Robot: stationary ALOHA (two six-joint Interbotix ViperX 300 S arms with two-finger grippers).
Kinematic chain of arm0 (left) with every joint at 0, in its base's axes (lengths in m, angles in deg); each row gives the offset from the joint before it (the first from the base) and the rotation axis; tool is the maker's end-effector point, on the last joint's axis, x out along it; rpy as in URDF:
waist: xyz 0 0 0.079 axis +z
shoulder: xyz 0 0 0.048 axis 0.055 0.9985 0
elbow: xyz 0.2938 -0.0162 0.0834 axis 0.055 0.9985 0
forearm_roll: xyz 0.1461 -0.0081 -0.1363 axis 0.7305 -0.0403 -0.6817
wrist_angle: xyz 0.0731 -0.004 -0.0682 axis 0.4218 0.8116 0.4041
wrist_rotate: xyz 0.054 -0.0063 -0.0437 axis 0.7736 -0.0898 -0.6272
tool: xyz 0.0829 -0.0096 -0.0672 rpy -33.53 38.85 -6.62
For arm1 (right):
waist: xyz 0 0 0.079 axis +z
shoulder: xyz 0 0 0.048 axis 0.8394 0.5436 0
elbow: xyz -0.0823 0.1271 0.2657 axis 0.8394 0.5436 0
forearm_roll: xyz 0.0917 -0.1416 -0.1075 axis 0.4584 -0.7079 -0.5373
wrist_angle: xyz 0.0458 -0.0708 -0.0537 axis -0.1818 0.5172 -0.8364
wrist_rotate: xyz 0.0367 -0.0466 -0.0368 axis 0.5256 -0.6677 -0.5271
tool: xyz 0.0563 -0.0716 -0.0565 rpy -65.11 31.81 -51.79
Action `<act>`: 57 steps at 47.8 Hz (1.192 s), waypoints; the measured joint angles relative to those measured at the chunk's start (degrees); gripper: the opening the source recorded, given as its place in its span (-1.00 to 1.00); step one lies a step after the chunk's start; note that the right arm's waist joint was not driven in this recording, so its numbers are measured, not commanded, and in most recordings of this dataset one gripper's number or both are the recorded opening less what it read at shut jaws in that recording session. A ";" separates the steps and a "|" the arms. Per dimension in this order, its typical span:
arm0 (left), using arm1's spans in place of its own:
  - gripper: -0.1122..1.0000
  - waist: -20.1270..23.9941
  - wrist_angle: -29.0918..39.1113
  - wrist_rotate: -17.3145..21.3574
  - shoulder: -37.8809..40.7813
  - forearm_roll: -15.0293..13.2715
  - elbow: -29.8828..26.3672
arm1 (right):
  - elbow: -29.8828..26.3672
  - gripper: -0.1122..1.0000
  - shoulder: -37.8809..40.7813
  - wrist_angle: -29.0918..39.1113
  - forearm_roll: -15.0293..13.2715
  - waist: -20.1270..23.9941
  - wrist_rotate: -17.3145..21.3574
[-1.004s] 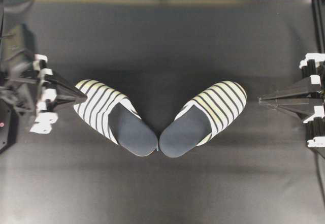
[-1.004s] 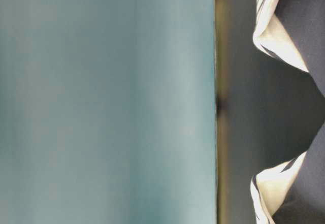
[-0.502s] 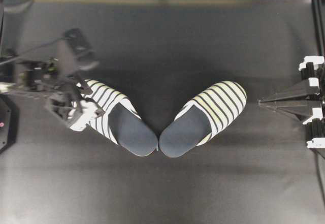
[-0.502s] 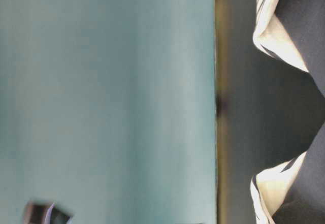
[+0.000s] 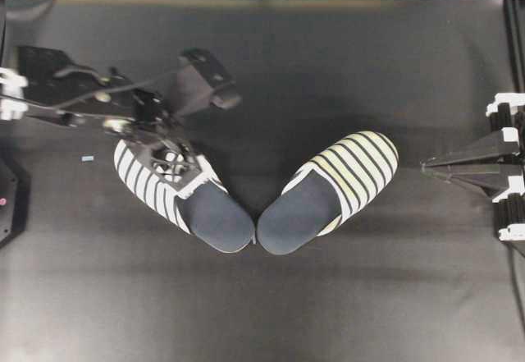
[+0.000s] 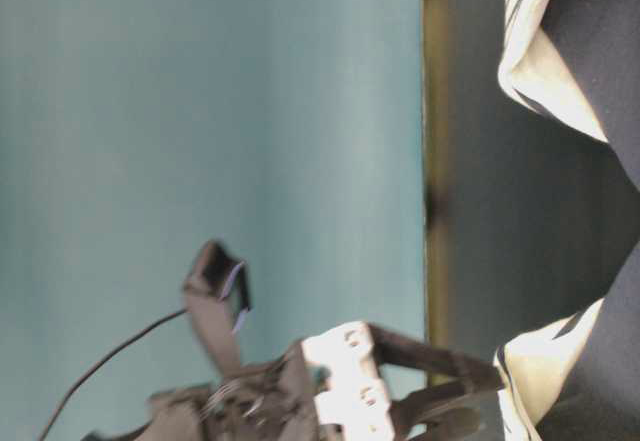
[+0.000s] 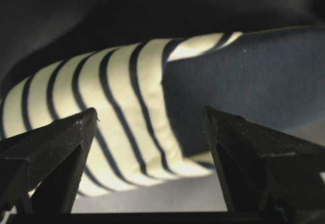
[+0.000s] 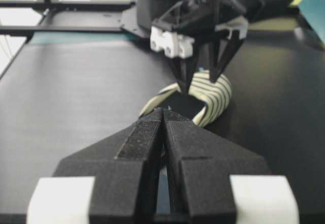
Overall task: Arrange the slippers with the left arm.
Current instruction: 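Move the left gripper over the left striped slipper's heel and grasp it, then rotate the left slipper with the left gripper to point straight forward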
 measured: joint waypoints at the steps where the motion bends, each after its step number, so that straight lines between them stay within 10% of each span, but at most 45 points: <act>1: 0.65 0.09 0.18 -0.35 0.44 0.00 -0.09 | 0.09 -0.82 -0.18 0.00 0.00 0.00 0.00; 32: 0.59 -0.18 2.37 -3.87 2.29 0.00 1.49 | 1.32 -0.82 -1.76 0.09 0.00 0.00 0.00; 49: -0.73 -0.53 2.11 2.37 1.93 0.09 1.32 | 1.32 -0.82 -1.85 0.09 0.00 0.00 0.00; 57: -0.77 -0.44 5.71 8.70 0.44 0.62 -1.23 | 1.32 -0.82 -2.11 0.09 0.00 0.00 0.00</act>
